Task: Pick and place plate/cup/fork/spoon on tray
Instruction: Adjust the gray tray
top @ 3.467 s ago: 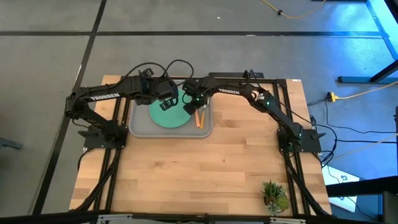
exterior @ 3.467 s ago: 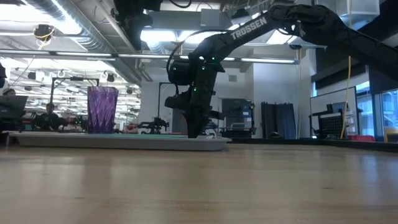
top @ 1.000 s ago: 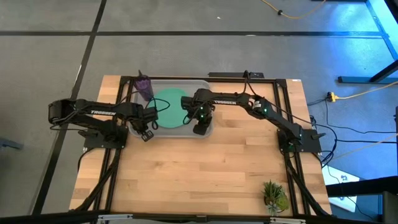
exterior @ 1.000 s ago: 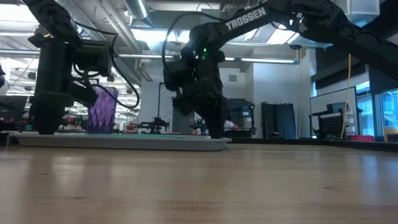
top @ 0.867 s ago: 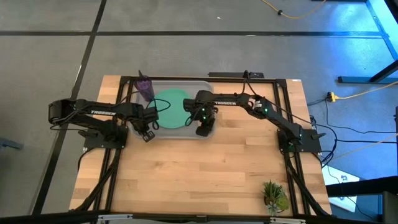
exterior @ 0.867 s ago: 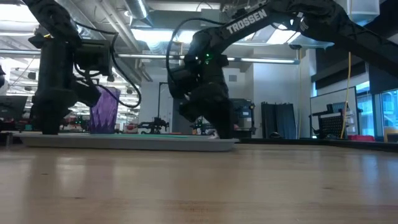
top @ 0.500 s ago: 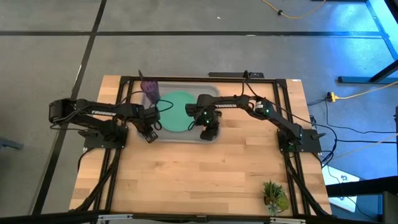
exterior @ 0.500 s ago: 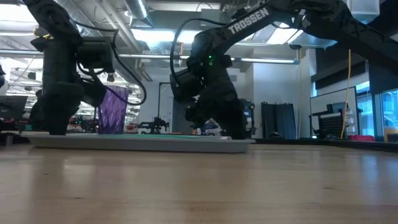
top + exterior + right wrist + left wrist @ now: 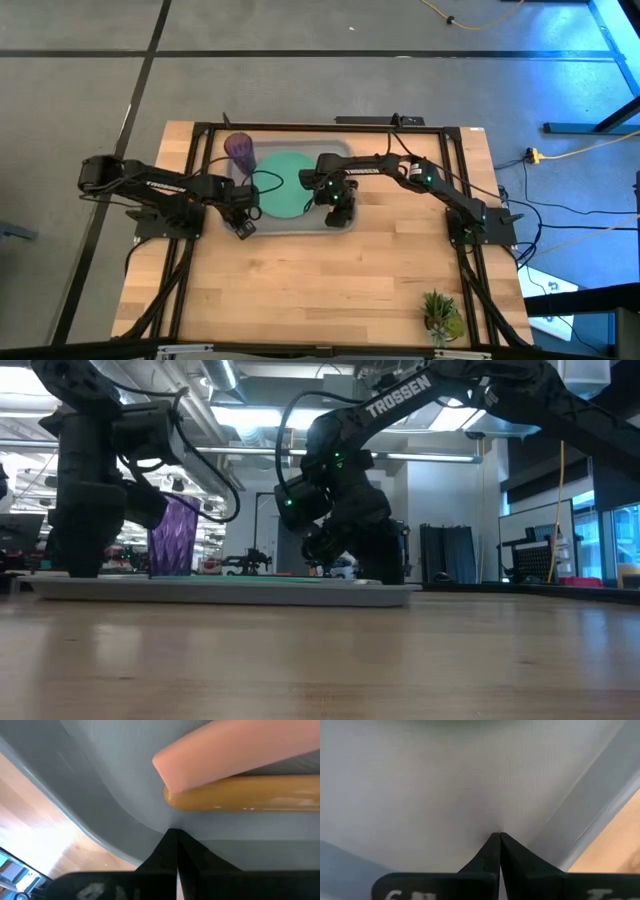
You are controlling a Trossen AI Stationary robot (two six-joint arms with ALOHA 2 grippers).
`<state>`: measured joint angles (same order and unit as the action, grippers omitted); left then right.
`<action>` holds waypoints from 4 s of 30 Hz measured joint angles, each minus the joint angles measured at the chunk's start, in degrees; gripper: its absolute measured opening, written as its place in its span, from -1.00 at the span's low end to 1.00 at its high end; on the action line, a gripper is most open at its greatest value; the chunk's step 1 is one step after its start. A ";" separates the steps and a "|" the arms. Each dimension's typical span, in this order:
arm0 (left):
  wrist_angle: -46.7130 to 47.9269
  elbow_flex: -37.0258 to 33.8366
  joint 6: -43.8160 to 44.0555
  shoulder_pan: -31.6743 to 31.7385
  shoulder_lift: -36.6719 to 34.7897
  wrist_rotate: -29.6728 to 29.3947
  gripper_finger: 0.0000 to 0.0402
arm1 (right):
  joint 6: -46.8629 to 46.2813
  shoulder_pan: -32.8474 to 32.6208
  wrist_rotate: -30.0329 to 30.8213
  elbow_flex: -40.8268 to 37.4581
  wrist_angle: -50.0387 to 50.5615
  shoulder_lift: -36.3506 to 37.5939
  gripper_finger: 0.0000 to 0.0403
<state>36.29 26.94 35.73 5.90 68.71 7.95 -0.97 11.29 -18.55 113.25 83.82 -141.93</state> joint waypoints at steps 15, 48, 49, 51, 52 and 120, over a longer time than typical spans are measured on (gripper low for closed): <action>-3.41 2.38 2.92 -5.73 5.50 0.54 -1.00 | 0.66 -1.31 1.50 -0.11 2.26 0.13 -1.00; 15.69 18.88 -4.61 -7.33 4.33 -12.98 -1.00 | -4.57 -2.75 11.52 -0.23 -9.14 26.03 -1.00; 15.38 18.88 -4.48 -7.56 4.24 -13.01 -1.00 | -4.64 -2.75 11.52 -0.76 -10.33 27.73 -1.00; 15.34 18.88 -4.34 -7.87 3.99 -13.01 -1.00 | -4.80 -2.73 11.51 -3.32 -13.26 31.12 -1.00; 15.44 18.88 -4.34 -7.90 3.74 -13.02 -1.00 | -5.07 -2.59 11.47 -5.69 -15.46 33.17 -1.00; 18.91 9.60 10.20 -7.36 -13.50 -21.67 -1.00 | -34.52 -7.30 12.29 -60.19 -58.86 41.07 -1.00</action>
<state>55.20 36.54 45.93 -1.45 55.21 -13.72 -35.50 3.99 -6.25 53.06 24.96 -100.86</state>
